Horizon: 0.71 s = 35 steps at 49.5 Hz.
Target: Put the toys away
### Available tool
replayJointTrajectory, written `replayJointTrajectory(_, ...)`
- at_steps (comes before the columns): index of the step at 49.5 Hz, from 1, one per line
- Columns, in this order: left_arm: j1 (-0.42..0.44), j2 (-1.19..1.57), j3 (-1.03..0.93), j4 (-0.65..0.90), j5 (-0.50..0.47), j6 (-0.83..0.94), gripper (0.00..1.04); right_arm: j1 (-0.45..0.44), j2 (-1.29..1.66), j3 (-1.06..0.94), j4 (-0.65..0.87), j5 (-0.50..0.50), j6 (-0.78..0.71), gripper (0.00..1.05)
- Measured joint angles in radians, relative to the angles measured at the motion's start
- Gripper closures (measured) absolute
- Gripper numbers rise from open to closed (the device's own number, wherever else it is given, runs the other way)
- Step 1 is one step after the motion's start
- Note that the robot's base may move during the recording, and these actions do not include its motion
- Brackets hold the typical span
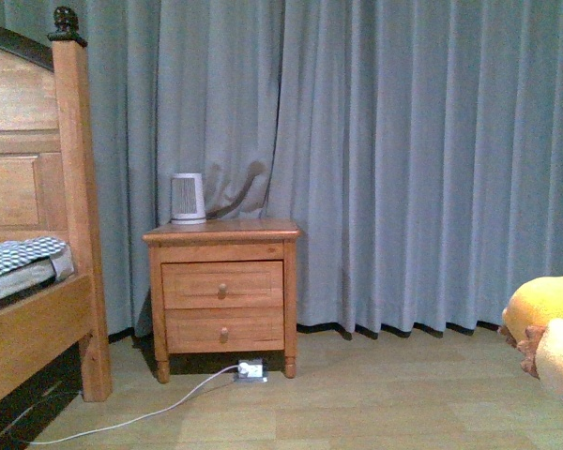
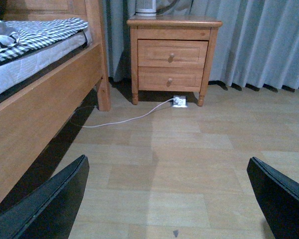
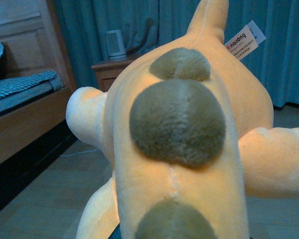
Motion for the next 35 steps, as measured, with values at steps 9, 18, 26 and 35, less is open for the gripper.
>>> replayJointTrajectory(9, 0.0, 0.0, 0.0, 0.0, 0.0, 0.0, 0.06, 0.0, 0.0, 0.0, 0.0, 0.0, 0.0, 0.97)
replayJointTrajectory(18, 0.0, 0.0, 0.0, 0.0, 0.0, 0.001, 0.06, 0.0, 0.0, 0.0, 0.0, 0.0, 0.0, 0.97)
replayJointTrajectory(26, 0.0, 0.0, 0.0, 0.0, 0.0, 0.001, 0.06, 0.0, 0.0, 0.0, 0.0, 0.0, 0.0, 0.97)
replayJointTrajectory(35, 0.0, 0.0, 0.0, 0.0, 0.0, 0.001, 0.06, 0.0, 0.0, 0.0, 0.0, 0.0, 0.0, 0.97)
